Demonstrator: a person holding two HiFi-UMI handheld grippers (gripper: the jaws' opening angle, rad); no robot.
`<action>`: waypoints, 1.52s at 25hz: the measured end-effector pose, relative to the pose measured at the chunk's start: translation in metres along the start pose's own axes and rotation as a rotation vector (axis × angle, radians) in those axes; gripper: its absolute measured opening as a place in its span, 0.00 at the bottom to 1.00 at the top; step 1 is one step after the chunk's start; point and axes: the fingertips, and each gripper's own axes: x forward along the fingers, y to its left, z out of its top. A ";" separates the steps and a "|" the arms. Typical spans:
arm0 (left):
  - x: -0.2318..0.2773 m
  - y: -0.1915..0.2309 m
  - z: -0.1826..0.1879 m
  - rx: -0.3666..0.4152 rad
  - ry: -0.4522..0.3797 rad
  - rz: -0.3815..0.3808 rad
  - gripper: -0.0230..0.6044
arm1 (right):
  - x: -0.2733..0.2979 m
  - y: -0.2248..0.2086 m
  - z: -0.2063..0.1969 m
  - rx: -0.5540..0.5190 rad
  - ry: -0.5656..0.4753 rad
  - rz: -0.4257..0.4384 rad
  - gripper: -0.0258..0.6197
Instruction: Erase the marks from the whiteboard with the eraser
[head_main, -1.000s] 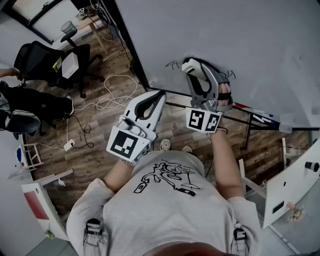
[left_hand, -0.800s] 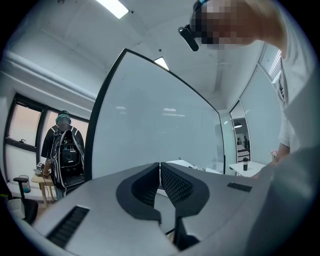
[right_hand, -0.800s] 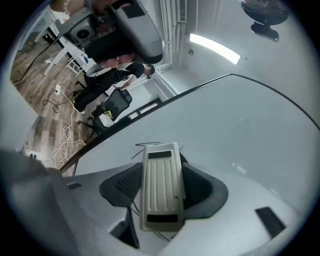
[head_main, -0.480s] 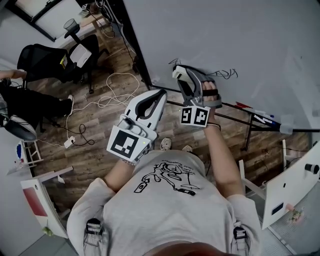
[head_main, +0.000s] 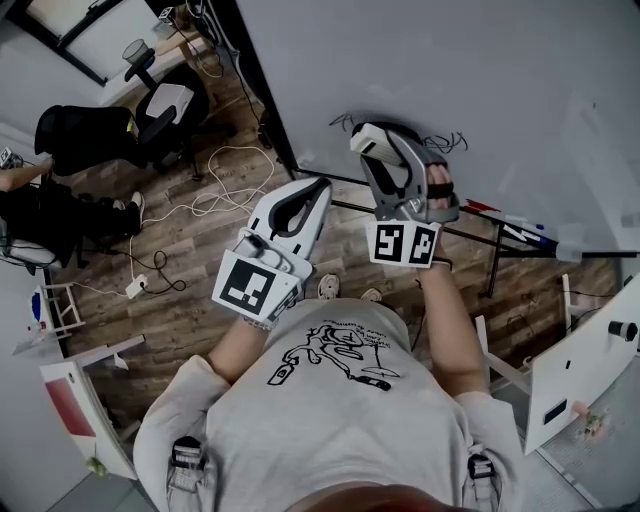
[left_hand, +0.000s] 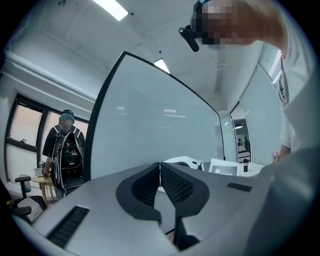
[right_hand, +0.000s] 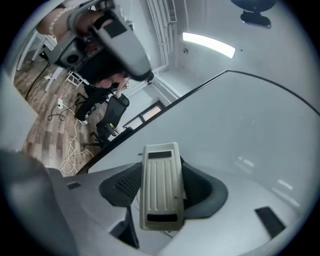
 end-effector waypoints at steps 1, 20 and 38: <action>0.002 -0.002 0.000 0.000 -0.002 -0.005 0.07 | -0.008 -0.013 0.002 0.005 -0.006 -0.028 0.44; 0.034 -0.026 -0.004 -0.003 0.007 -0.064 0.07 | -0.066 -0.138 -0.065 0.009 0.049 -0.293 0.44; 0.033 -0.021 -0.003 0.002 0.013 -0.040 0.07 | -0.049 -0.085 -0.082 -0.080 0.014 -0.207 0.44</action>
